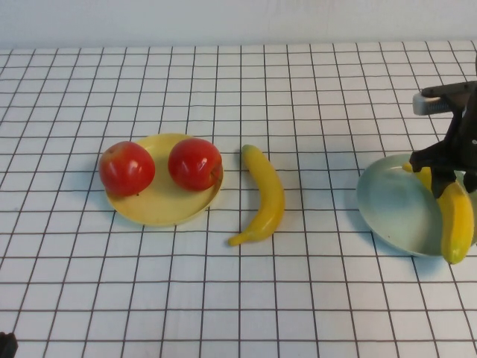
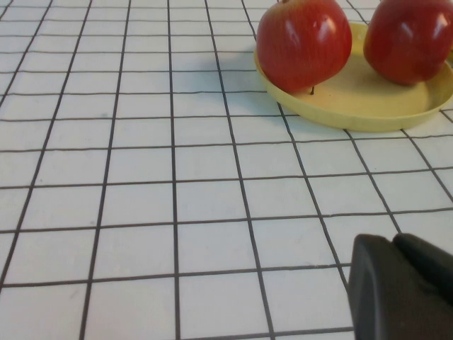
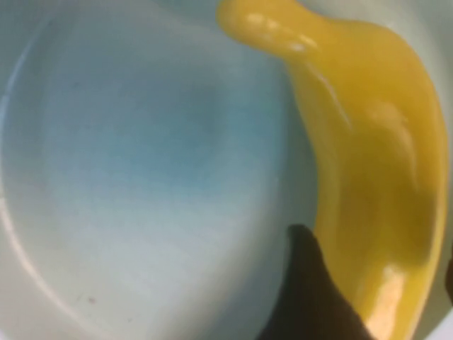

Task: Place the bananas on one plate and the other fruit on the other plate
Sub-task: Put another type of fruit in the right plate

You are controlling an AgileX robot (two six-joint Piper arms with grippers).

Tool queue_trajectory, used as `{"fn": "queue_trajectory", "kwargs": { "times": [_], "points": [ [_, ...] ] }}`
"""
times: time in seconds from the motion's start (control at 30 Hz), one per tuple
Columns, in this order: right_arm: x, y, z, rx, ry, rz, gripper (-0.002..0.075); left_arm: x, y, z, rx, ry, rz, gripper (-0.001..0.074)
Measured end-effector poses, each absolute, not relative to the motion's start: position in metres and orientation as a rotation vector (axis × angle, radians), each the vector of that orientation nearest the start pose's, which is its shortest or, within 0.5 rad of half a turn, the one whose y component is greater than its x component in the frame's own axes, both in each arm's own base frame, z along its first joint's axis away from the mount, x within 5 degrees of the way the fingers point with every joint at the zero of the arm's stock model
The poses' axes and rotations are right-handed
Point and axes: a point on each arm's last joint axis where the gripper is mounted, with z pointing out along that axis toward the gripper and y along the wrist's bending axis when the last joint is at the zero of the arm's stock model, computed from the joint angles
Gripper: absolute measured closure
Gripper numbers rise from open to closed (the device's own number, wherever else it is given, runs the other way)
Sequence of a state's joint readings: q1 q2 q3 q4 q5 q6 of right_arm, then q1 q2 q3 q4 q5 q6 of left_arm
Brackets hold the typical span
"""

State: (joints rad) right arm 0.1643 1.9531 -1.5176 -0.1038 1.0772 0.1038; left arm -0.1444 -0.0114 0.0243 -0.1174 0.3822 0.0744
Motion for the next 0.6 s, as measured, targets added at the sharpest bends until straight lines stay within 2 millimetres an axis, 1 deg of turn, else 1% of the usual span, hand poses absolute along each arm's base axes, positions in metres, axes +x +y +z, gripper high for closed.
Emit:
{"fn": "queue_trajectory", "kwargs": {
  "times": [0.07, 0.17, 0.27, 0.37, 0.47, 0.53, 0.6],
  "points": [
    [0.395, 0.060, 0.223, -0.142, 2.991, -0.085, 0.0358, 0.051, -0.011, 0.172, 0.133, 1.875, -0.164, 0.0738],
    [0.397, 0.074, 0.241, -0.165, 2.982, -0.047, 0.0357, 0.051, -0.011, 0.172, 0.133, 1.875, -0.164, 0.0738],
    [0.399, 0.100, 0.264, -0.222, 2.927, 0.012, 0.0357, 0.051, -0.011, 0.172, 0.133, 1.875, -0.164, 0.0738],
    [0.396, 0.134, 0.280, -0.297, 2.868, 0.063, 0.0357, 0.051, -0.011, 0.172, 0.133, 1.875, -0.164, 0.0738],
    [0.394, 0.167, 0.279, -0.357, 2.858, 0.107, 0.0357, 0.051, -0.011, 0.172, 0.133, 1.875, -0.164, 0.0738],
    [0.394, 0.185, 0.270, -0.386, 2.870, 0.126, 0.0357, 0.051, -0.011, 0.172, 0.133, 1.875, -0.164, 0.0738],
    [0.394, 0.208, 0.259, -0.433, 2.880, 0.145, 0.0357, 0.051, -0.011, 0.172, 0.133, 1.875, -0.164, 0.0738]
  ]
}}
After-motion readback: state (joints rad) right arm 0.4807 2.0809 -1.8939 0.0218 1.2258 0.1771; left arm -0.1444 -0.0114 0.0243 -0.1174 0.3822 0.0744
